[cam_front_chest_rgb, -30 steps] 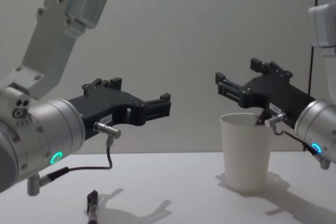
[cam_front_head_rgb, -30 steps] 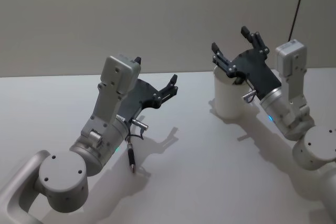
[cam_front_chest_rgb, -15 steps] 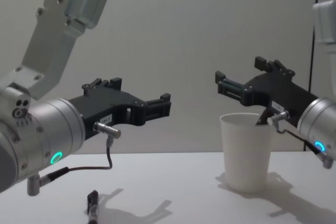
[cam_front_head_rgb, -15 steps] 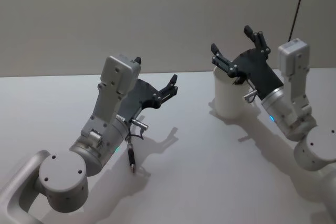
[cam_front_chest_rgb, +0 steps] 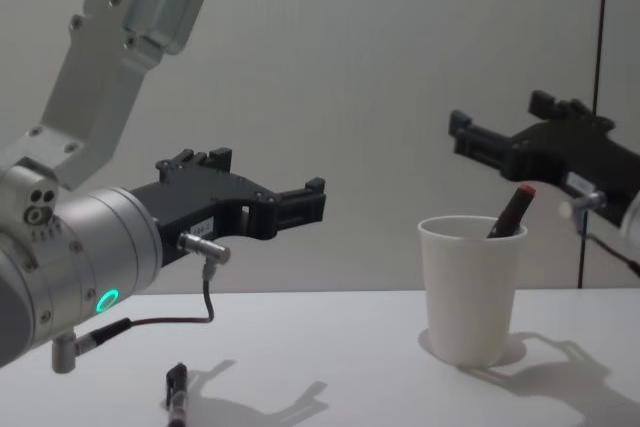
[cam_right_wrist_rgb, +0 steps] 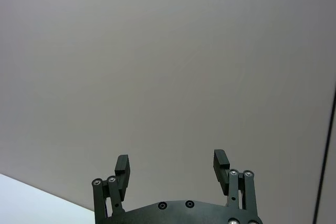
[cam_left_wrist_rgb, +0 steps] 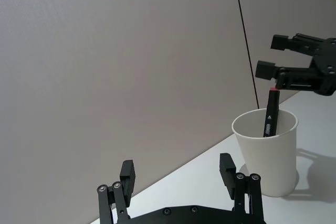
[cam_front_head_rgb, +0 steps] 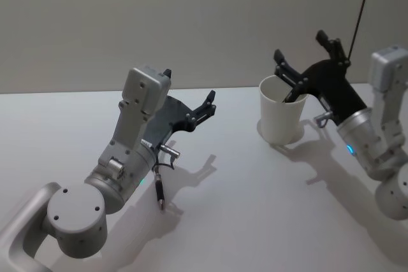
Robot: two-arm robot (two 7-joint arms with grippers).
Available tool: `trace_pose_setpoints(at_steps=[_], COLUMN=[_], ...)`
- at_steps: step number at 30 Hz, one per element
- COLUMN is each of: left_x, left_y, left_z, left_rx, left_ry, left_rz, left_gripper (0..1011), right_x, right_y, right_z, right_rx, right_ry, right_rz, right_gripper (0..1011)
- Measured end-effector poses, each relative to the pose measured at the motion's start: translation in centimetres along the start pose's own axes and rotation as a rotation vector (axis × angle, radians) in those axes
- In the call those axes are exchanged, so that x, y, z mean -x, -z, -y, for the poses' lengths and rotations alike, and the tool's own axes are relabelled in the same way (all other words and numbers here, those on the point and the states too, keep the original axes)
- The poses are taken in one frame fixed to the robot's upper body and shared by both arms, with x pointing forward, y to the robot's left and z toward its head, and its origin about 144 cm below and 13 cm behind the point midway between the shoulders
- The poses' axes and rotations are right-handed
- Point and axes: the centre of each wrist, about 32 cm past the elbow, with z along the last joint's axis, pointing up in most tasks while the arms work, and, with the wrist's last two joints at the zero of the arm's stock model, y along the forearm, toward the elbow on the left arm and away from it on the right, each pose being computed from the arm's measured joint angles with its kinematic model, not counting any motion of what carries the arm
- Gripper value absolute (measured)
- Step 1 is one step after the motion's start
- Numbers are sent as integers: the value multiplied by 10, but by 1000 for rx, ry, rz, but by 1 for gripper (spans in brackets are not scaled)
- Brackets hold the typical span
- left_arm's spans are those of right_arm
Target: Place the pen into the pen holder.
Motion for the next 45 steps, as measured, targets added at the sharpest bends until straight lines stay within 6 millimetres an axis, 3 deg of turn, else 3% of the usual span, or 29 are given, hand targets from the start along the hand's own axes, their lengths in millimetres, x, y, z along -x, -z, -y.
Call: trace_pose_setpoints(at_steps=[19,45], left_x=[0,0], left_y=[0,0], left_z=[0,0], left_rx=[0,0], left_ry=[0,0], left_rz=[0,0], left_gripper=[1001,1001], right_x=[-3,11], right_y=[-14,-51], right_z=[23,87], right_rx=[41,280], right_ry=[57,100], right_rz=[-37,-93], right_gripper=[1001,1002])
